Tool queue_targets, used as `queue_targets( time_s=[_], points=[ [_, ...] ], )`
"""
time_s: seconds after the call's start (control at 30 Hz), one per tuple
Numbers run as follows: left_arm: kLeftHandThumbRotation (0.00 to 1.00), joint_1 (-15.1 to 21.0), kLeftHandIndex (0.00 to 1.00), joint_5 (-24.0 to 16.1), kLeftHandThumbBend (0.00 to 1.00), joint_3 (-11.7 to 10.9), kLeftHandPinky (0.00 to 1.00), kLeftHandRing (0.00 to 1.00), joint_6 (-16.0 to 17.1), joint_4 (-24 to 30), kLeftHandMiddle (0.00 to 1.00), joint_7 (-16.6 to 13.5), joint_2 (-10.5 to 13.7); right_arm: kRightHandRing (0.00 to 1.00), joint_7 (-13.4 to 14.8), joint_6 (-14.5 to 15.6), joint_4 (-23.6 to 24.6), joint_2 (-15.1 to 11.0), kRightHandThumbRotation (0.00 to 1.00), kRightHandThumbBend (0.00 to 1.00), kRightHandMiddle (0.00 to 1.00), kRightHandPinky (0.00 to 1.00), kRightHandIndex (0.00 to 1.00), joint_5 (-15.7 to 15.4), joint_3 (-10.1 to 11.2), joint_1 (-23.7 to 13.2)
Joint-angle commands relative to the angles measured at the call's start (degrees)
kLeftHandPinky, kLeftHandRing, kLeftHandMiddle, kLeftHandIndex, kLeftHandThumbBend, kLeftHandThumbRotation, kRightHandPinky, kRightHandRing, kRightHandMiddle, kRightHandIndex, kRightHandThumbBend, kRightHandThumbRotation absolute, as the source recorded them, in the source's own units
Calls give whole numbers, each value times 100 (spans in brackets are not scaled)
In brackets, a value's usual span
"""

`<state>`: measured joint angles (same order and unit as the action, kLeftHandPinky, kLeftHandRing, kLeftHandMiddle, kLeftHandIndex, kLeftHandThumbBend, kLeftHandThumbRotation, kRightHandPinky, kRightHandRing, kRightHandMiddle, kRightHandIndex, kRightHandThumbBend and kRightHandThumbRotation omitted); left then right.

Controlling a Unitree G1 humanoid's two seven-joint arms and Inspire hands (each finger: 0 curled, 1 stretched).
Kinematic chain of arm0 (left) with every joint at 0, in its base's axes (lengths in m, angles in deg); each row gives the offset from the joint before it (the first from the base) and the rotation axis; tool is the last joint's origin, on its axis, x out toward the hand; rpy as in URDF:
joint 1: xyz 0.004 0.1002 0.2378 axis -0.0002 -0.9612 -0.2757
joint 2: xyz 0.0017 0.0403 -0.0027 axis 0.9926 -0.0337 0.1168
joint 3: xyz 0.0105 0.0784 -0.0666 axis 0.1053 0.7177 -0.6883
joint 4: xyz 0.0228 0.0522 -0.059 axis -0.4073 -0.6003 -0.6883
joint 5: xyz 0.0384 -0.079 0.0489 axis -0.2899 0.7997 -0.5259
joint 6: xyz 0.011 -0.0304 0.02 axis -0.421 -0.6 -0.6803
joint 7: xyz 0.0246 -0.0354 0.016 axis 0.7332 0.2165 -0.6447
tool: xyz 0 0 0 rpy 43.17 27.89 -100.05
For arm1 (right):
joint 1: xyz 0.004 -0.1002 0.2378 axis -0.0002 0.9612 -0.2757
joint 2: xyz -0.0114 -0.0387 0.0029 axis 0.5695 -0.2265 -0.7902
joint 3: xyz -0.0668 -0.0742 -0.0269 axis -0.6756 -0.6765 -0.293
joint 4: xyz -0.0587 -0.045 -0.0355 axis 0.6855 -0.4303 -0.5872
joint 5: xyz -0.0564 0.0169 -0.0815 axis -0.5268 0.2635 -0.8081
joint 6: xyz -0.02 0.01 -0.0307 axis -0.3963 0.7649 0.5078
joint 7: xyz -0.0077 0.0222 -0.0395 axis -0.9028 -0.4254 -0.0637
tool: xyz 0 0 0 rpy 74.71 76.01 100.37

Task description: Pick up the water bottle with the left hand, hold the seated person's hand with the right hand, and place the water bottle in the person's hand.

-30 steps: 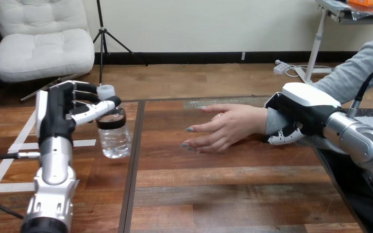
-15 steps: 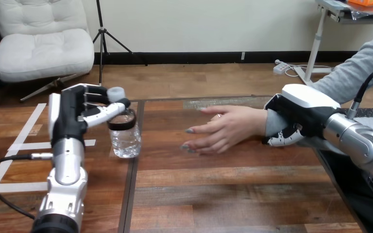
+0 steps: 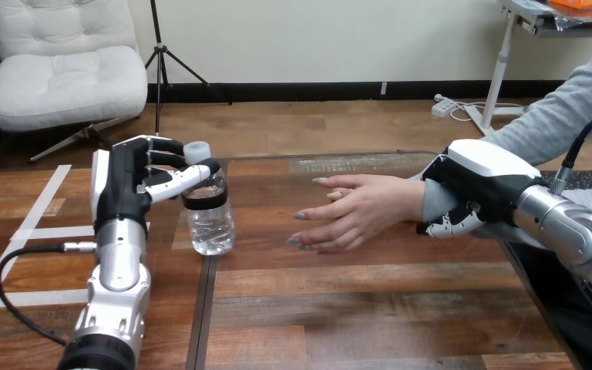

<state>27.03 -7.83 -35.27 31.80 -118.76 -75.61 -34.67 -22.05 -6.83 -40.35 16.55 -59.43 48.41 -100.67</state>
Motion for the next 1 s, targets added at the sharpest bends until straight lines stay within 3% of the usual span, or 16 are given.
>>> queue_targets(
  time_s=[0.0, 0.6, 0.97],
  points=[
    [0, 863, 45, 36, 70, 73, 32, 36, 452, 29, 43, -71, -55, 30, 41, -52, 526, 76, 0, 48, 37, 25, 39, 254, 268, -217],
    [0, 1031, 44, 169, 69, 30, 28, 34, 515, -99, 41, 49, -296, 31, 89, 19, 653, 107, 0, 49, 38, 26, 40, 251, 276, -128],
    [0, 1095, 44, 38, 69, 153, 28, 34, 516, -59, 41, -47, -421, 33, 166, 23, 664, 98, 0, 49, 39, 28, 40, 152, 215, -122]
  ],
)
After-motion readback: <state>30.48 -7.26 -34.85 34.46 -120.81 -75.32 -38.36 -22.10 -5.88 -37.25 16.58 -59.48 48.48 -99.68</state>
